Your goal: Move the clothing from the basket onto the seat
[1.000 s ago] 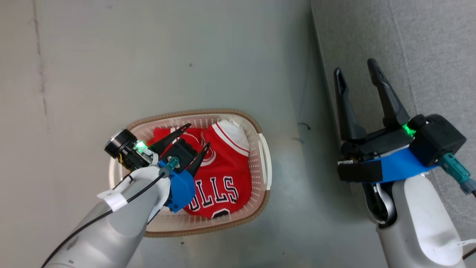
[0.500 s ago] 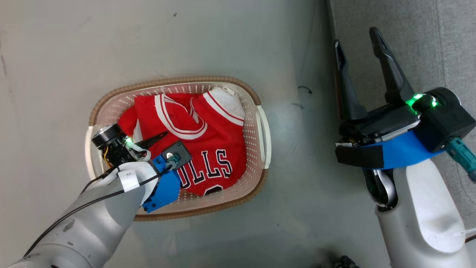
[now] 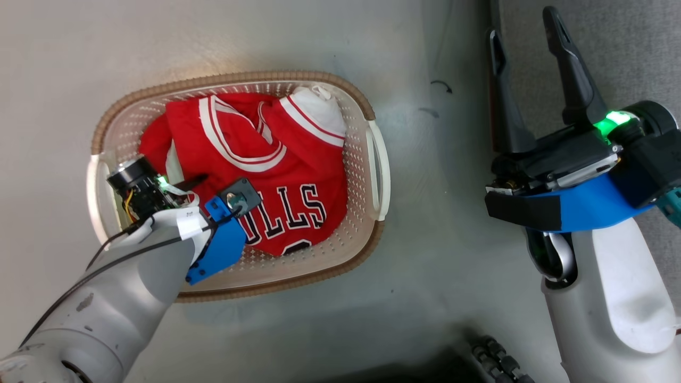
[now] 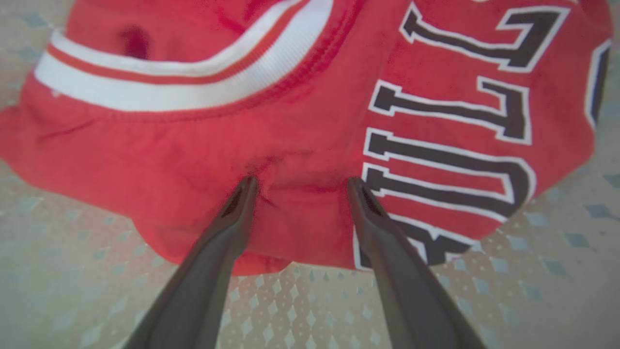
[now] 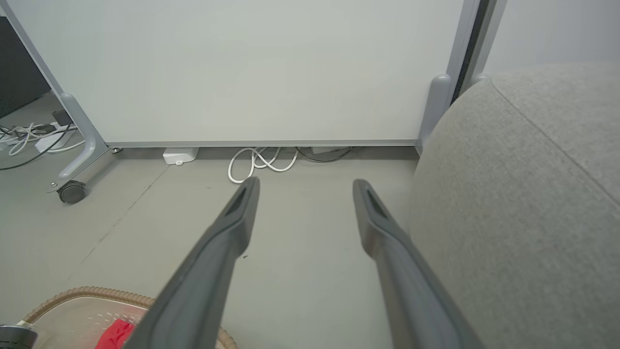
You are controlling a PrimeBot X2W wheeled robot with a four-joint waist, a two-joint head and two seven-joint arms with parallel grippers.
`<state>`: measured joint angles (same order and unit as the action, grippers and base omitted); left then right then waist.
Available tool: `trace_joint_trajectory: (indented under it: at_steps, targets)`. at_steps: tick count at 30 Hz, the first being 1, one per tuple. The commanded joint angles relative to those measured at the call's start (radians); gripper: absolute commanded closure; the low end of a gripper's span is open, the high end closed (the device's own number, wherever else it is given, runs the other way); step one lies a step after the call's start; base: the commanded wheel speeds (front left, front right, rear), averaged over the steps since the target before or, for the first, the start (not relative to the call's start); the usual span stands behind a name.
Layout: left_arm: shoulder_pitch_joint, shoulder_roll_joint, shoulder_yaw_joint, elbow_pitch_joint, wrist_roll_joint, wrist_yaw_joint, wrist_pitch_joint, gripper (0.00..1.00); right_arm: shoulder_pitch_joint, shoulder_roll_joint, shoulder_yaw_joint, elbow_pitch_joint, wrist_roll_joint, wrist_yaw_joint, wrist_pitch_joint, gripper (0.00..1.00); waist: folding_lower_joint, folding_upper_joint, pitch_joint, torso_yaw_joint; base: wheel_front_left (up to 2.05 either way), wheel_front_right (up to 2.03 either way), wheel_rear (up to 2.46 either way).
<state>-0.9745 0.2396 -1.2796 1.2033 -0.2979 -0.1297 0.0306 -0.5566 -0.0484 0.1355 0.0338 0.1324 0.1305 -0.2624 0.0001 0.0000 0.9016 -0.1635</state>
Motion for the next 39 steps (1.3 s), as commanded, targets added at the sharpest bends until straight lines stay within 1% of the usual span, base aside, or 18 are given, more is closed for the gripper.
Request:
trace_joint_trajectory:
  at_steps: [1,6,8,12,13,14,15,21,27,32,39]
  targets:
    - [-0.021,0.005,-0.003,0.005,0.002,-0.001,0.008,0.00,-0.019,-0.003,0.000,-0.008,-0.006,0.000,-0.004,0.00,-0.0001,0.0000,0.021,-0.004,0.00,0.00,0.00]
    - [-0.049,0.006,-0.003,0.015,-0.009,-0.001,0.031,0.00,-0.022,-0.004,-0.005,-0.032,0.000,0.000,-0.004,0.00,-0.0001,0.0000,0.063,-0.012,0.00,0.00,0.00]
    - [-0.058,0.000,-0.003,0.011,-0.021,-0.001,0.015,0.00,-0.019,-0.004,-0.012,-0.044,0.001,0.000,-0.004,0.00,-0.0001,0.0000,0.074,-0.011,0.00,0.00,0.00]
    - [-0.066,-0.009,-0.003,0.018,-0.011,-0.001,-0.001,0.00,-0.011,-0.003,-0.022,-0.057,0.001,0.000,-0.004,0.00,-0.0001,0.0000,0.088,-0.008,0.00,0.00,0.00]
    - [-0.069,-0.010,-0.003,0.016,-0.006,-0.001,-0.014,0.54,-0.010,-0.003,-0.022,-0.058,0.002,0.000,-0.004,0.00,-0.0001,0.0000,0.089,-0.009,0.00,0.00,0.00]
    - [-0.075,-0.011,-0.003,0.016,-0.006,-0.001,-0.025,0.82,-0.010,-0.003,-0.021,-0.059,0.003,0.000,-0.004,0.00,-0.0001,0.0000,0.090,-0.009,0.00,0.00,0.00]
    - [-0.074,-0.011,-0.003,0.021,-0.010,-0.001,-0.028,1.00,-0.011,-0.004,-0.021,-0.059,0.004,0.000,-0.004,0.00,-0.0001,0.0000,0.091,-0.010,0.00,0.00,0.00]
    - [-0.075,-0.019,-0.003,0.028,-0.006,-0.001,-0.059,1.00,-0.008,-0.003,-0.028,-0.059,0.003,0.000,-0.004,0.00,-0.0001,0.0000,0.080,-0.007,0.00,0.00,0.00]
    - [-0.058,-0.031,-0.003,0.031,-0.028,-0.001,-0.117,1.00,0.004,-0.003,-0.035,-0.049,-0.002,0.000,-0.004,0.00,-0.0001,0.0000,0.031,0.008,0.00,0.00,0.00]
    - [-0.039,-0.043,-0.003,0.036,-0.071,-0.001,-0.176,1.00,0.020,-0.004,-0.040,-0.035,-0.005,0.000,-0.004,0.00,-0.0001,0.0000,-0.034,0.025,0.00,0.00,0.00]
    - [-0.009,-0.077,0.000,0.039,-0.115,-0.001,-0.256,1.00,0.061,-0.004,-0.052,-0.005,-0.011,0.000,-0.004,0.00,-0.0001,0.0000,-0.148,0.062,0.00,0.00,0.00]
